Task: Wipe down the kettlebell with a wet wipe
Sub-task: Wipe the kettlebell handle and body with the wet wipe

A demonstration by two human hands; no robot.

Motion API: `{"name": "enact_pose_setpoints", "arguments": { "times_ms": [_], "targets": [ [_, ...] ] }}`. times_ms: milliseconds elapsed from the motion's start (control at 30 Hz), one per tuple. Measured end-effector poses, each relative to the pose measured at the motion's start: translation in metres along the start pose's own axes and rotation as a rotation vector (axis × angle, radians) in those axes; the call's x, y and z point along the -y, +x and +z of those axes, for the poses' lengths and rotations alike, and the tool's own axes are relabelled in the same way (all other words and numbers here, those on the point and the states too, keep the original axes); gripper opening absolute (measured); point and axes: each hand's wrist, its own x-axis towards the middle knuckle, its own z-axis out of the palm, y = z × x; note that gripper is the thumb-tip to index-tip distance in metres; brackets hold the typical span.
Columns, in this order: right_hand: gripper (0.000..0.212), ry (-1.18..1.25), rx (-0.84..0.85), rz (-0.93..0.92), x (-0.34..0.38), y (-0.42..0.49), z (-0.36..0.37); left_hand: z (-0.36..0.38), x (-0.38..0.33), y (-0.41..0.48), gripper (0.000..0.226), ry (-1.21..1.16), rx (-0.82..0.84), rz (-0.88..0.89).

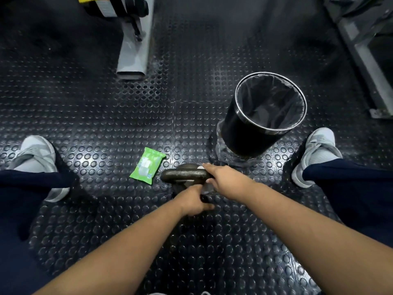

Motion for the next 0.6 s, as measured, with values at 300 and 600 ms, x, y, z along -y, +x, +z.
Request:
{"name": "enact_pose_setpoints", "arguments": {
  "times_ms": [300,600],
  "targets": [
    [0.059,0.005,-0.020,0.020,0.000,-0.001,0.001,0.003,-0.007,-0.007,0.023,-0.690,0.036,0.058],
    [0.062,0.005,-0.016,-0.004,-0.006,0.003,0.004,0.010,0.000,0.000,0.053,-0.301,-0.033,-0.015]
  ]
}}
